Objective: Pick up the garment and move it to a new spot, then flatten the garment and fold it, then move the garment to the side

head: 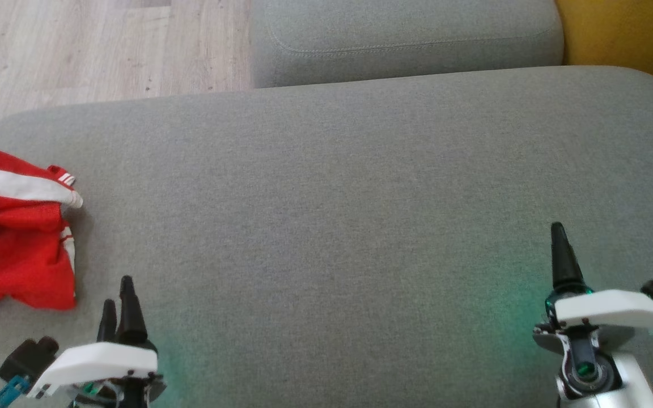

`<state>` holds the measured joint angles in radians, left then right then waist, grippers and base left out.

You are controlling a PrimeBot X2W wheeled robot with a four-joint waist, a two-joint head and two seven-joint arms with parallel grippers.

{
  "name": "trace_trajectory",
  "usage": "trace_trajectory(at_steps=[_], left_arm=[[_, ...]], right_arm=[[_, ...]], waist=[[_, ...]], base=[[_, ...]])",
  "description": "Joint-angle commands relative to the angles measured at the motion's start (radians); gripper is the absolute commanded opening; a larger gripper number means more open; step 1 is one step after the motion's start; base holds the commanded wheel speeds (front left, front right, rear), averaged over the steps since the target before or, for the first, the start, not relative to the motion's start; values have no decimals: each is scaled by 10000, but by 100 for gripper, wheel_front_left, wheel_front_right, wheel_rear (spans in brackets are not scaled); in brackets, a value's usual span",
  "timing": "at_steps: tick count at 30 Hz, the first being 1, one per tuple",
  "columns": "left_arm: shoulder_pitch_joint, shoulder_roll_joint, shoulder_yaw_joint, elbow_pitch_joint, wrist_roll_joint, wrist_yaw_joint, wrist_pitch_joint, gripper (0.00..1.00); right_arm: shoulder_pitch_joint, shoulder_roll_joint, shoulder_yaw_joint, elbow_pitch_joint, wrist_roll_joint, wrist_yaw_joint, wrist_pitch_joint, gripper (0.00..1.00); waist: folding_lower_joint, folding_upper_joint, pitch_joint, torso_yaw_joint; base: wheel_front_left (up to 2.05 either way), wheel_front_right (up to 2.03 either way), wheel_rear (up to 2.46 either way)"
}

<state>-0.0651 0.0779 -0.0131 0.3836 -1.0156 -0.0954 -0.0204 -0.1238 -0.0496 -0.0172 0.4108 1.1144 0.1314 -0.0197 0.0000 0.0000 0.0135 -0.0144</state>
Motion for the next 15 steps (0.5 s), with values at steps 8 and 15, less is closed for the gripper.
trace_trajectory(at_steps=[8, 15], left_arm=[[-780, 375, -215, -55, 1310, 175, -342, 100], [-784, 449, -437, 33, 2274, 359, -580, 100]], right_arm=[[-952, -133, 348, -27, -1331, -3, -364, 100], [-1058, -91, 482, 185, -2409, -4, -600, 100]], waist=[[0, 0, 29, -20], [0, 0, 52, -38]], base=[[0, 0, 0], [0, 0, 0]])
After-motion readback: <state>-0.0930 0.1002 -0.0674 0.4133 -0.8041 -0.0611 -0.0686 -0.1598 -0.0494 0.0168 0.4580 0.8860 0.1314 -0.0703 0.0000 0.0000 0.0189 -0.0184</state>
